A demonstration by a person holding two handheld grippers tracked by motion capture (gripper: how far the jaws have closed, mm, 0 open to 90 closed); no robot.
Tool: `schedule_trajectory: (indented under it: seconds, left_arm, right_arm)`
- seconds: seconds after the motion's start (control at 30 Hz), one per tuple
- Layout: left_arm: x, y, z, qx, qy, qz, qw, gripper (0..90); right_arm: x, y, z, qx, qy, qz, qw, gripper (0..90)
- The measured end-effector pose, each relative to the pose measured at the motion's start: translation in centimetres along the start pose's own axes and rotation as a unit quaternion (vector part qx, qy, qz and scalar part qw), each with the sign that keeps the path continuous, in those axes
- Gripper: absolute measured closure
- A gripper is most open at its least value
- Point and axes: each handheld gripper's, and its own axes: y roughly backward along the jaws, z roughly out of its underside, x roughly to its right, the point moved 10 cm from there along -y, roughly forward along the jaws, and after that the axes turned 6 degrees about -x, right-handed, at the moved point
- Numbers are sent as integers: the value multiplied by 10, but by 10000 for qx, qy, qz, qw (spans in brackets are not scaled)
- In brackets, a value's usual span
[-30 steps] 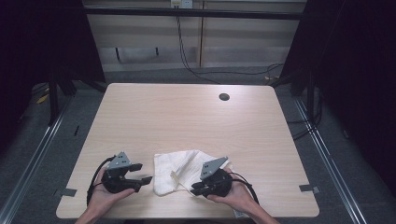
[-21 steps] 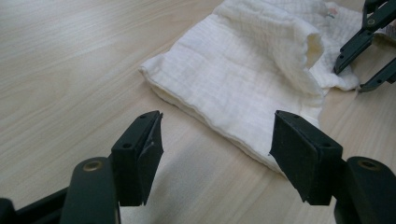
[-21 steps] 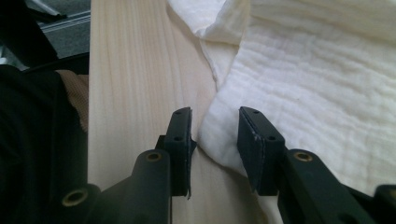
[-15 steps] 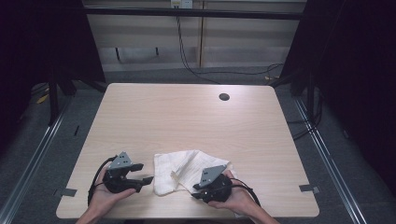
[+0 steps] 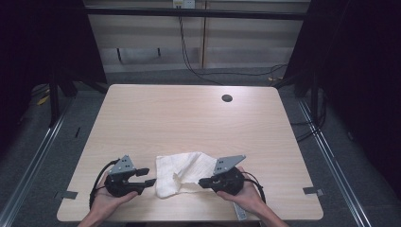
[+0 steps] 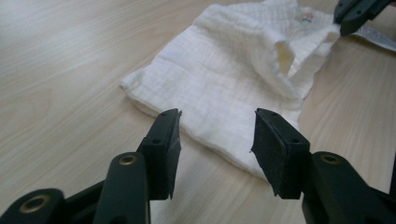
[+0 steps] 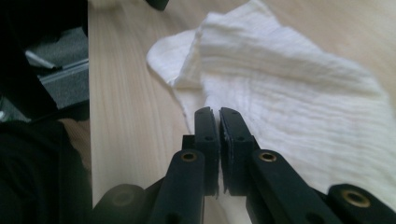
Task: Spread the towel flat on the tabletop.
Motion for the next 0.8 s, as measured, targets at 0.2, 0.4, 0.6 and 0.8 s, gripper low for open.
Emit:
schedule_trajectory:
  seconds: [0.2,0.4,0.6,0.8]
  left_arm:
    - [18,-6,-2,-61,-265,339,9991,633]
    - [23,-14,0,-209,-314,461,9982,666]
    - [23,-15,1,-231,-305,523,9979,646]
    - [34,-13,2,-173,-593,756,9952,665]
  right_arm:
    - [21,21,-1,252,-295,214,9990,867]
    - [43,28,3,356,-624,352,9968,867]
    - [65,25,14,279,-893,502,9943,867]
    - [81,20,26,191,-1147,526,9918,867]
